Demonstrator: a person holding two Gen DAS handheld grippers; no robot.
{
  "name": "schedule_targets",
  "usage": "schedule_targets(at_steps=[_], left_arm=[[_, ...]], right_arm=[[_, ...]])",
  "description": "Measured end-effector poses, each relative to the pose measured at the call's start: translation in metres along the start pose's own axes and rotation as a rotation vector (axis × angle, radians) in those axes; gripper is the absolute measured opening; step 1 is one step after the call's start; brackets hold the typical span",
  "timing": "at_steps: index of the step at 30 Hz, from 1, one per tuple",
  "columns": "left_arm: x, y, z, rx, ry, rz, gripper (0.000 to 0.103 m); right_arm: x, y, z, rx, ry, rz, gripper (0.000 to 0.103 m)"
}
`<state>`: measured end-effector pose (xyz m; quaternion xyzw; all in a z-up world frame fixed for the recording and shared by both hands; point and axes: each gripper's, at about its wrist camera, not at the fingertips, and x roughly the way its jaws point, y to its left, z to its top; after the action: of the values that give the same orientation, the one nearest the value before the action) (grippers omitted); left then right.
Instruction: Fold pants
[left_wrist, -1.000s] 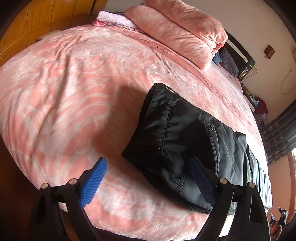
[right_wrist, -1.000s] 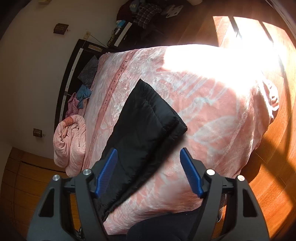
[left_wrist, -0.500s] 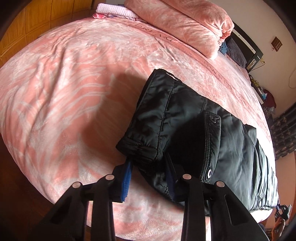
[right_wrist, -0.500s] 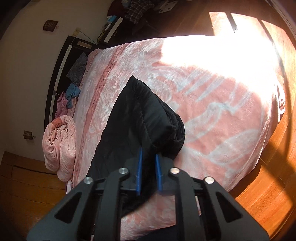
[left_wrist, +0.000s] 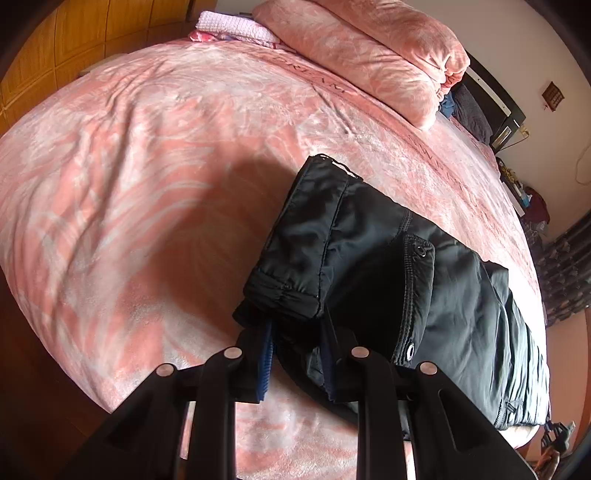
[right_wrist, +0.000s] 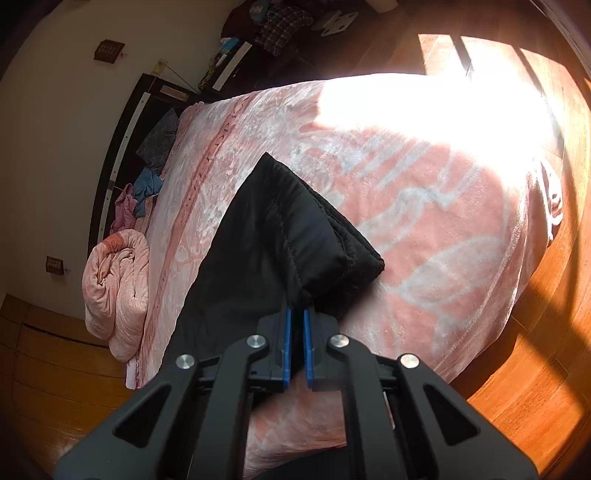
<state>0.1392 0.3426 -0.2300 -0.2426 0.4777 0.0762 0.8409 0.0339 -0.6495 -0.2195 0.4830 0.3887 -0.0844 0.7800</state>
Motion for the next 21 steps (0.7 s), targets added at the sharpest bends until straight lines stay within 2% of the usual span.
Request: schedule_targets(at_steps=[4, 5, 7, 8, 9, 11, 14, 15, 17, 20, 21], left_arm=[[0.005, 0.001, -0.003, 0.009, -0.002, 0.008, 0.023], [0.005, 0.001, -0.003, 0.009, -0.002, 0.008, 0.024], [0.005, 0.001, -0.003, 0.012, -0.002, -0.003, 0.027], [0.004, 0.001, -0.004, 0.018, -0.001, -0.011, 0.030], [0.002, 0.000, -0.005, 0.030, -0.006, -0.017, 0.033], [-0.001, -0.003, -0.009, 0.061, -0.019, -0.027, 0.054], [-0.002, -0.008, -0.014, 0.085, -0.024, -0.042, 0.059], [-0.001, -0.009, -0.015, 0.088, -0.021, -0.045, 0.060], [0.000, -0.012, -0.017, 0.097, -0.021, -0.038, 0.068], [0.000, -0.015, -0.018, 0.090, -0.031, -0.037, 0.074], [0.000, -0.015, -0.018, 0.084, -0.033, -0.036, 0.074]], right_arm=[[0.006, -0.005, 0.002, 0.002, 0.028, -0.017, 0.007], [0.005, -0.007, 0.003, 0.010, 0.032, -0.003, 0.013], [-0.009, -0.012, 0.005, 0.038, -0.017, 0.008, 0.022], [-0.017, -0.015, 0.005, 0.045, -0.050, -0.007, 0.031], [-0.025, -0.018, 0.007, 0.048, -0.078, -0.015, 0.032], [-0.033, -0.027, 0.008, 0.067, -0.083, 0.006, 0.032], [-0.040, -0.034, 0.006, 0.091, -0.096, 0.031, 0.033], [-0.039, -0.035, 0.005, 0.097, -0.093, 0.043, 0.036], [-0.034, -0.035, 0.003, 0.100, -0.076, 0.058, 0.038], [-0.026, -0.032, 0.004, 0.096, -0.071, 0.067, 0.038], [-0.021, -0.031, 0.005, 0.100, -0.068, 0.079, 0.032]])
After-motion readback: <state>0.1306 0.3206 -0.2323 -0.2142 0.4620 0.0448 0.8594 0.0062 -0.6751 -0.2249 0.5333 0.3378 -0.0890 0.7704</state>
